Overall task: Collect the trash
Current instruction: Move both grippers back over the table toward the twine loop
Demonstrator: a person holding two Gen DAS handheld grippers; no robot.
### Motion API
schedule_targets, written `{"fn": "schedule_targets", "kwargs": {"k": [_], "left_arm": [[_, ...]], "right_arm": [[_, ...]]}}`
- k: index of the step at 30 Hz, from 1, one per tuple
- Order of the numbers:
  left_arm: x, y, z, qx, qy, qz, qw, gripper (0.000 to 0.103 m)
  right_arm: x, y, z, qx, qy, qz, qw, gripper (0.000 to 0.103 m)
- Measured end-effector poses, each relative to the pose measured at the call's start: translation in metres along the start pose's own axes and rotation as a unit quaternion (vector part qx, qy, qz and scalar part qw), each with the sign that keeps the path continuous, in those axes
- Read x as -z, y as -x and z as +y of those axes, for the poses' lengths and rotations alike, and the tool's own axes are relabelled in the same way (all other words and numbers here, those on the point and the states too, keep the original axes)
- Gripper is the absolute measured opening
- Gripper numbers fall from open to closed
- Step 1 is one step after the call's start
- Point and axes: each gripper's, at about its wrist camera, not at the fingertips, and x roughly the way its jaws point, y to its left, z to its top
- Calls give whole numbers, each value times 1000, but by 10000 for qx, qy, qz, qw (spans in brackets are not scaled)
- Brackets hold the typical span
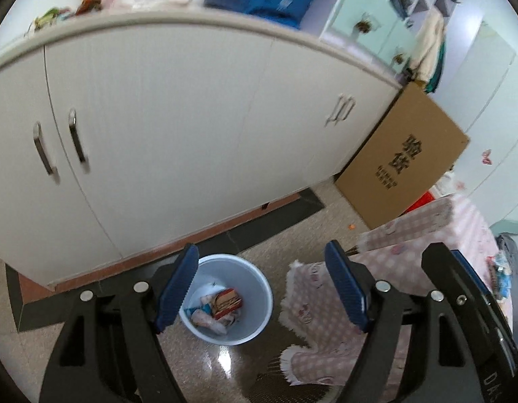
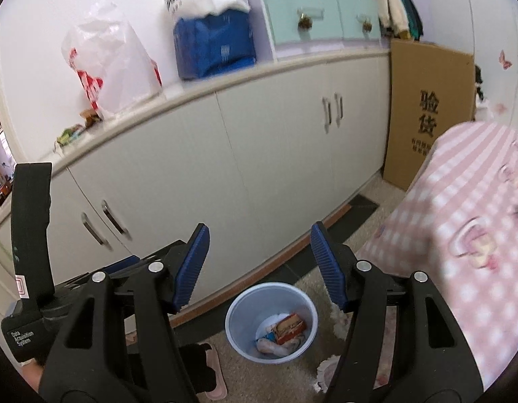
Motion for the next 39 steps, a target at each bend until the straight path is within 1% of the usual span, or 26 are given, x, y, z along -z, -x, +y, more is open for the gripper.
{"fn": "schedule_targets", "kwargs": {"k": [2, 5, 7, 11, 13, 14, 15, 16, 17, 20, 23, 24, 28, 30, 33, 34, 37, 38, 39], "left_arm": [[0, 13, -10, 75, -91, -90, 9999, 76], [3, 29, -37, 272, -320, -171, 9990, 76], [6, 38, -59, 481, -476, -161, 9976, 76], [17, 49, -111, 735, -936, -183, 9927, 76], [26, 53, -141, 967, -1199, -102, 9880, 76], [31, 53, -160, 1162, -1358, -23, 9839, 76], [35, 53, -171, 1266, -1461, 53, 9811, 76], [40, 52, -185, 1381, -1590, 157, 9774, 76], [47, 51, -204, 1531, -1760, 289, 9720, 76], [66, 49, -244, 1694, -2130, 481, 9611, 76], [85, 48, -275, 1778, -2446, 589, 9514, 76], [95, 47, -291, 1826, -2598, 652, 9460, 76], [116, 37, -326, 1960, -2834, 940, 9341, 76], [126, 32, -344, 1979, -2944, 1055, 9290, 76], [141, 26, -369, 2050, -3096, 1199, 9208, 76], [144, 22, -376, 2029, -3126, 1235, 9197, 76], [154, 13, -397, 1894, -3279, 1260, 9169, 76], [158, 9, -404, 1744, -3402, 1219, 9160, 76], [160, 8, -409, 1656, -3490, 1151, 9152, 71]], "right_arm": [[-5, 16, -4, 37, -25, -109, 9999, 64], [-11, 46, -19, 156, -103, -322, 9993, 64], [-13, 65, -32, 249, -175, -436, 9986, 66], [-13, 103, -65, 568, -310, -628, 9959, 67], [-11, 124, -90, 809, -439, -680, 9934, 67], [-11, 130, -98, 873, -485, -698, 9926, 67], [-9, 141, -111, 962, -561, -724, 9911, 67], [-7, 151, -125, 1088, -617, -713, 9896, 67], [-5, 158, -135, 1183, -648, -704, 9884, 67], [6, 183, -181, 1593, -860, -633, 9814, 67], [18, 200, -221, 1959, -1017, -492, 9741, 67], [24, 206, -239, 2121, -1094, -395, 9703, 67], [41, 220, -283, 2477, -1231, -112, 9609, 67], [48, 226, -301, 2560, -1361, -54, 9570, 67], [57, 235, -317, 2595, -1520, -76, 9537, 67], [58, 236, -323, 2590, -1555, -66, 9533, 67], [61, 237, -334, 2566, -1621, -9, 9528, 67], [60, 235, -337, 2509, -1638, 32, 9541, 67], [58, 233, -340, 2489, -1600, 96, 9552, 67]]}}
